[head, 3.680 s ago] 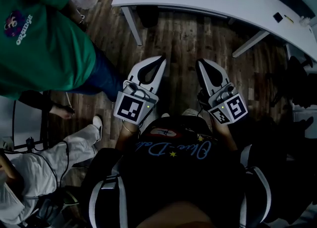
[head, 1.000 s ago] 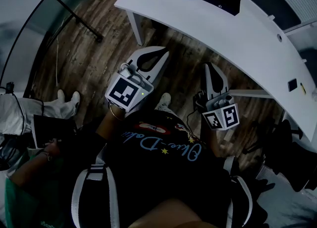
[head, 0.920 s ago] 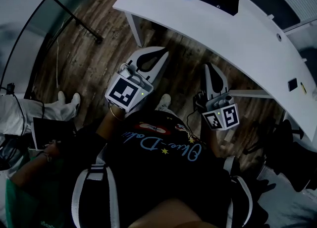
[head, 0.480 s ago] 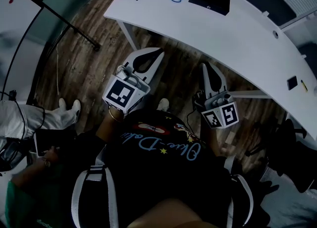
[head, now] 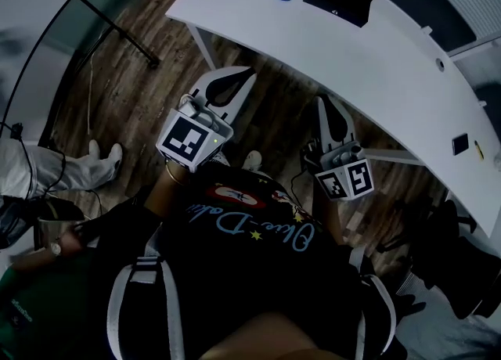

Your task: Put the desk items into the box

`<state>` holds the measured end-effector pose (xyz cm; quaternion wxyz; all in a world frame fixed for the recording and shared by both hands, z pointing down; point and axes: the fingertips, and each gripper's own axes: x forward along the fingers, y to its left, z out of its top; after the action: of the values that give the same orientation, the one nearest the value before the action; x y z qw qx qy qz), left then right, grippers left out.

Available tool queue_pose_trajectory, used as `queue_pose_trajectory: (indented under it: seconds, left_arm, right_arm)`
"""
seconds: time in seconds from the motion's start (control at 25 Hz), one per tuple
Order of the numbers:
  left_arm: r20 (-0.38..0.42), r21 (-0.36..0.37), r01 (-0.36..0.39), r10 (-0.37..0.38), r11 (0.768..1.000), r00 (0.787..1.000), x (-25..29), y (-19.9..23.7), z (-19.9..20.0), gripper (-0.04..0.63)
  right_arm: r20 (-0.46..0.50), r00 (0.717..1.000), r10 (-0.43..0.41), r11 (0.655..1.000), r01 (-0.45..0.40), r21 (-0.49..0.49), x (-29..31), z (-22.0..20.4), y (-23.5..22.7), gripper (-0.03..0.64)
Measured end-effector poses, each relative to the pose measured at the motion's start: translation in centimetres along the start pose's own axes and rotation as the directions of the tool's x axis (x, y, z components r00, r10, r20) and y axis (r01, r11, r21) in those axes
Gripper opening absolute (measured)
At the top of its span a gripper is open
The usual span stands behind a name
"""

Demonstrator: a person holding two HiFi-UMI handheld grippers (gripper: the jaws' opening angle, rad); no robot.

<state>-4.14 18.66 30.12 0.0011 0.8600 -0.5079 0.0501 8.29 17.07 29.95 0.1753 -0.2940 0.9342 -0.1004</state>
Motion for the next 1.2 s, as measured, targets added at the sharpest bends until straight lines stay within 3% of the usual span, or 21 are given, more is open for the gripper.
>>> queue_pose_trajectory:
  seconds: [0.24,0.72,1.2]
  left_arm:
    - [0.01,0.014,-0.005,0.004,1.0,1.0,-0.6,-0.5,-0.3,-0.003]
    - [0.024,0.033,0.019,-0.02,0.999,1.0,1.8,2.7,-0.7,-0.003]
    - [0.014,0.066,-0.026,0.025,0.998,1.0,5.7,11.1,-1.9,0.0]
  right_arm:
    - [-0.008,1.0,0.009,1.0,-0.009,-0.012,-0.5,-0.5,0.2,0.025]
    - [0.0,0.999,-0.033,0.997,0.033,-0.075,1.0,0.2,-1.0,0.025]
    - [-0.04,0.997,-0.06,0.994,0.057,-0.088,5.1,-0.5,-3.3,0.025]
